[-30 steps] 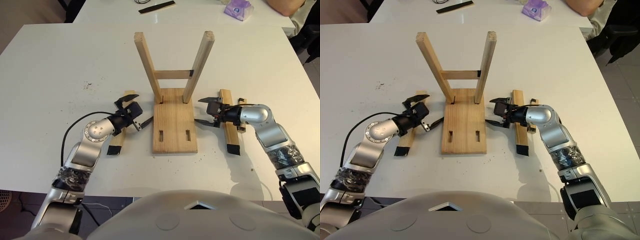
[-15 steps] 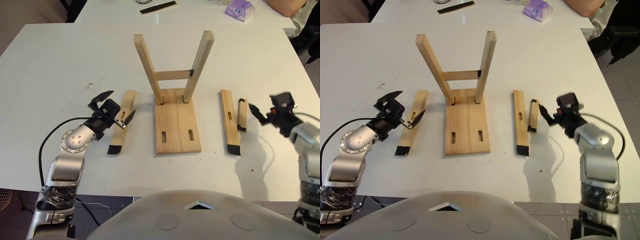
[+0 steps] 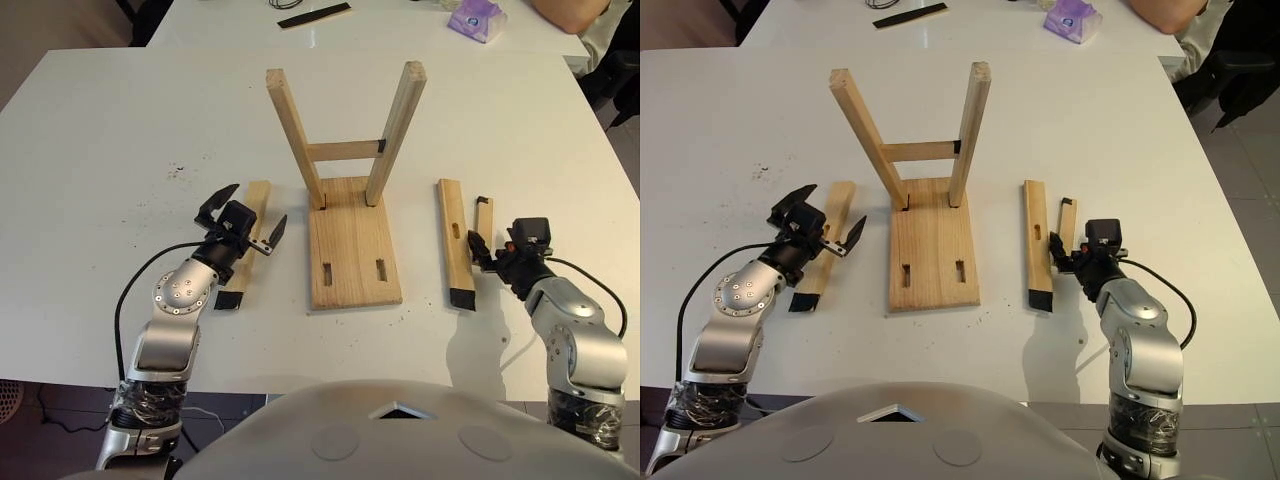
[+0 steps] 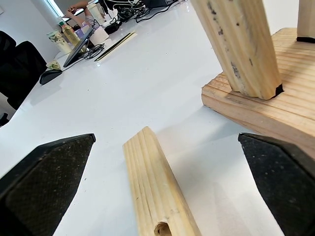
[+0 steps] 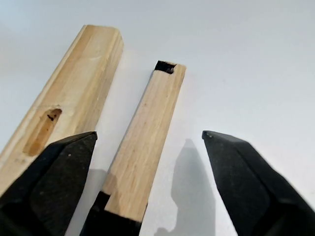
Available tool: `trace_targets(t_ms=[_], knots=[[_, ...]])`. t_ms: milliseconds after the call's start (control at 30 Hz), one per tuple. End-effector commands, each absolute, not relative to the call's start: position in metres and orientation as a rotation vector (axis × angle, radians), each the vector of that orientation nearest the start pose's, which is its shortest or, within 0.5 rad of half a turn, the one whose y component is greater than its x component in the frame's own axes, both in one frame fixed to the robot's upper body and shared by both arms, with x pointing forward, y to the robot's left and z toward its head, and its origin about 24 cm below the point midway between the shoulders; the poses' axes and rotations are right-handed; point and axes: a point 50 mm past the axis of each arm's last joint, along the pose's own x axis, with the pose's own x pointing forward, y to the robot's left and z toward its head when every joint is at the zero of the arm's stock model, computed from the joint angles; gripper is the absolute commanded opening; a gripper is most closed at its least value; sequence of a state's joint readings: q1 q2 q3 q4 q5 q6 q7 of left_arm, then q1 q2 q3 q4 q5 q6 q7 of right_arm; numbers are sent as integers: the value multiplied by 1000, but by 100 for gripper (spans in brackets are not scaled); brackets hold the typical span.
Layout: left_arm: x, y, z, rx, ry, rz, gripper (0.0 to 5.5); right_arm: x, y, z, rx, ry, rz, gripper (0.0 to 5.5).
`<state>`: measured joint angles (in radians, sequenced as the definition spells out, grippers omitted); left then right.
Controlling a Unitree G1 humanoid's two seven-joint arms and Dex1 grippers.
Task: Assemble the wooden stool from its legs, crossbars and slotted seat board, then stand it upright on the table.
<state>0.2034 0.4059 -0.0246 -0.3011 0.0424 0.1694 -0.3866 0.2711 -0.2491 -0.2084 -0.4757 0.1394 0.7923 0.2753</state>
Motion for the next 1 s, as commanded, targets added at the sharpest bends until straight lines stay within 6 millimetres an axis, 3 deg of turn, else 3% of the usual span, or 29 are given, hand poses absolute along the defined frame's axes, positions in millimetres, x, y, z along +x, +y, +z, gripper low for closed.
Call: trace_targets(t_ms=[33,100,267,500,633,733,867,1000], knots=[[210,188,51,425,169,-419,540,170,-236,22,-104,646,45,395],[210,185,50,433,170,-433,540,166,-240,14,-116,676,46,395],[211,184,51,424,164,-424,540,157,-244,3,-107,692,38,320],[220,188,61,441,135,-426,540,160,-233,3,21,636,51,207],[218,196,63,460,148,-445,540,157,-238,4,85,623,-7,145],[219,200,65,469,151,-453,540,157,-241,6,124,602,-45,131],[218,196,80,453,79,-476,540,172,-250,23,124,505,-26,131],[222,199,125,279,-62,-533,540,214,-268,85,75,189,91,131]])
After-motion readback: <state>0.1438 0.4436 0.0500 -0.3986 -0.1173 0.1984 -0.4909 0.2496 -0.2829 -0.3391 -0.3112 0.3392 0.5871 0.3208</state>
